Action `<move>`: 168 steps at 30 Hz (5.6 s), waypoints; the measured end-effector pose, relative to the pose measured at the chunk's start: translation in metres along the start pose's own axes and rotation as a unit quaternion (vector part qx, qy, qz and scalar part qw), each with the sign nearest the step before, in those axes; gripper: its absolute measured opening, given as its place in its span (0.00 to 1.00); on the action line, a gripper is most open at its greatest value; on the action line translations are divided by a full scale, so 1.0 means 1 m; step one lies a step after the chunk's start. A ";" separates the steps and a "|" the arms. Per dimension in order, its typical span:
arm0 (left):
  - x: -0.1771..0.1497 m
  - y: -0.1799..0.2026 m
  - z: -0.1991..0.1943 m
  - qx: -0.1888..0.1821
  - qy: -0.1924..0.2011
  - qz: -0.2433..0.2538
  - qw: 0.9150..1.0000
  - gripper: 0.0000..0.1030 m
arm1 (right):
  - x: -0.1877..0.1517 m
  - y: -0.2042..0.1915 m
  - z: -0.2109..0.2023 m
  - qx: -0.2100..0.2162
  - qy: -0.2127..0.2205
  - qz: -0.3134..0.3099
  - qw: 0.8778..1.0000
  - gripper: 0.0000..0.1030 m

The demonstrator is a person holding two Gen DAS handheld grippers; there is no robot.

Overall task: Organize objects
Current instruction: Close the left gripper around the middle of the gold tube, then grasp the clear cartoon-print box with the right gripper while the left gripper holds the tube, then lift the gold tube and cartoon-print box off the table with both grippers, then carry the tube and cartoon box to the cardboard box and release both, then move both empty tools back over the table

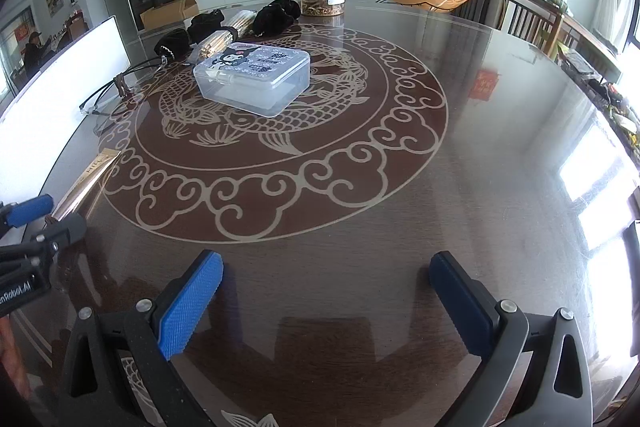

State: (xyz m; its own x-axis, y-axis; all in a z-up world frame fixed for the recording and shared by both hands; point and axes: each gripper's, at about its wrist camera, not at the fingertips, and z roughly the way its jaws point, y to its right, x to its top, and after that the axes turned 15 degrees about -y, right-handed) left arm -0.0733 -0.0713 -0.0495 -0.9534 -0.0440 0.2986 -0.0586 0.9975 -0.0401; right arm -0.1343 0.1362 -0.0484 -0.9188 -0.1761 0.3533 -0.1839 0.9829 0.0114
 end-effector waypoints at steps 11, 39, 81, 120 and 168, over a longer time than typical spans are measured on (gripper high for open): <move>-0.003 -0.007 0.006 -0.020 0.013 -0.002 1.000 1.00 | 0.002 0.000 0.000 -0.001 0.000 0.003 1.000 1.00; -0.002 -0.007 0.007 -0.021 0.013 -0.001 1.000 1.00 | 0.176 -0.079 0.052 0.019 -0.094 -0.228 0.969 0.75; -0.001 -0.006 0.006 -0.021 0.014 -0.001 1.000 1.00 | -0.011 -0.021 -0.003 0.008 0.006 -0.024 1.000 1.00; -0.060 -0.004 -0.059 -0.118 0.085 0.056 0.988 0.26 | 0.001 0.002 -0.019 0.081 -0.091 -0.016 0.992 0.60; -0.075 -0.287 -0.100 0.077 0.044 -0.214 0.973 0.80 | 0.026 -0.249 -0.134 0.201 0.091 -0.227 0.948 0.98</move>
State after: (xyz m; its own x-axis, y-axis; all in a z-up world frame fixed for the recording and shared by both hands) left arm 0.0442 -0.3489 0.0348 -0.8035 -0.4409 0.3999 -0.4939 0.8688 -0.0345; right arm -0.0657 -0.1061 0.0836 -0.6436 -0.5281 0.5540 -0.6987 0.7009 -0.1436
